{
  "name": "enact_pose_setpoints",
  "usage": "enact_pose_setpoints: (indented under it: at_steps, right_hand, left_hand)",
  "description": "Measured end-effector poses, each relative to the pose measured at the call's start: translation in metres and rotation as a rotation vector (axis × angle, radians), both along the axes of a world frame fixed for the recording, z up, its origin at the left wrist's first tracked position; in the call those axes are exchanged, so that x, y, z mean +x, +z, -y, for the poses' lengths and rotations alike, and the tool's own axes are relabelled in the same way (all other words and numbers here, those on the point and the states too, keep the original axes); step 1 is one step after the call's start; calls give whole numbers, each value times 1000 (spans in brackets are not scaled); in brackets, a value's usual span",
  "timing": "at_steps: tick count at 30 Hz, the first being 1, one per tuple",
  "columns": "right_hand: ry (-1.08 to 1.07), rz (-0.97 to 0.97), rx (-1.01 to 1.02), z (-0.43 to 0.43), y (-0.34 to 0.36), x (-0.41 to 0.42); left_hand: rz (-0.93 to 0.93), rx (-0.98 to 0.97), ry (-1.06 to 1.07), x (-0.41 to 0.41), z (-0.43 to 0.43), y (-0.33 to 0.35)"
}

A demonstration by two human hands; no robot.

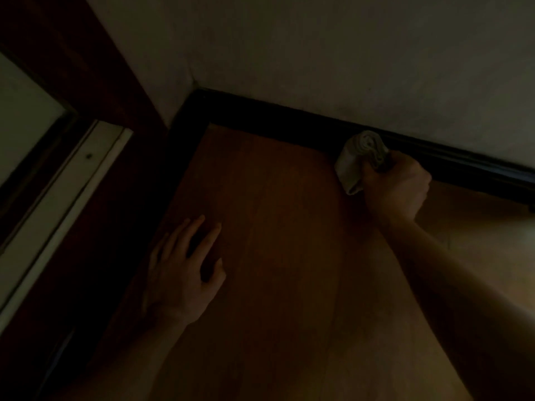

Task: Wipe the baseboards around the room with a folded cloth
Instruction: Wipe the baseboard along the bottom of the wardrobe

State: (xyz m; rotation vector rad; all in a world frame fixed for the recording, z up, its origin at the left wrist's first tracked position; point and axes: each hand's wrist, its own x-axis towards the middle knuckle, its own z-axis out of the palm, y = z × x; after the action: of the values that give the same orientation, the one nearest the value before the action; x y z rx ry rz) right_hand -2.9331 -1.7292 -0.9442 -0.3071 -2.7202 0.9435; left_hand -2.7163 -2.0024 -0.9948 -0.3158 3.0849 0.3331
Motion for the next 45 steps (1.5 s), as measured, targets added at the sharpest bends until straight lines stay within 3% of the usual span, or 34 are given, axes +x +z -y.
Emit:
enact_pose_setpoints:
  at_steps: [10,25,33,45]
  right_hand:
    - [148,-12,-20,8,-5,-13]
    - [57,-24,-21,29,-5,-7]
    - [309,68,-26,108,-5,-19]
    - [33,8,30,10,-7,-6]
  left_hand:
    - [5,-12,71,-21,-54,4]
    - [23,-58,103,-24,-57,0]
    - [32,-108,105,-26,-56,-2]
    - [40,-76,106,-25,-56,-1]
